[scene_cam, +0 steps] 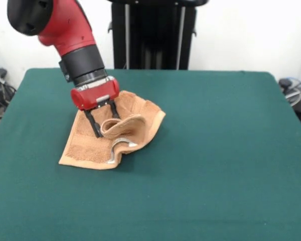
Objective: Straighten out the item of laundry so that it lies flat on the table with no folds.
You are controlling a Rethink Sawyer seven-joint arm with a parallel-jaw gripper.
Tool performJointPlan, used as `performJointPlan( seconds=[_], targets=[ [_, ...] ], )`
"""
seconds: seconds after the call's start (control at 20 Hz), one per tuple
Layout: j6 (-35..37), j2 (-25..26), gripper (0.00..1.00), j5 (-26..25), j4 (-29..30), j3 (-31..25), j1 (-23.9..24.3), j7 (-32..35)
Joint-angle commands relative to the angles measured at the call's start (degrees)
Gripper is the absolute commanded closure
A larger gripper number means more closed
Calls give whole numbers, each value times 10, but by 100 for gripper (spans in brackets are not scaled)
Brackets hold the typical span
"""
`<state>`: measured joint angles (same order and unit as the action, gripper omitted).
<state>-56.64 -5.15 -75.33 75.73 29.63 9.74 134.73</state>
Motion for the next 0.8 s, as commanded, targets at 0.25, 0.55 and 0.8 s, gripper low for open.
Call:
performJointPlan(
  seconds=[0.25,0.55,0.8],
  targets=[
    [-3,72,0,-223,-84,88,-106,632],
    [-39,55,0,-241,-107,118,-122,663],
    [-52,34,0,-266,-112,127,-137,687]
  ],
)
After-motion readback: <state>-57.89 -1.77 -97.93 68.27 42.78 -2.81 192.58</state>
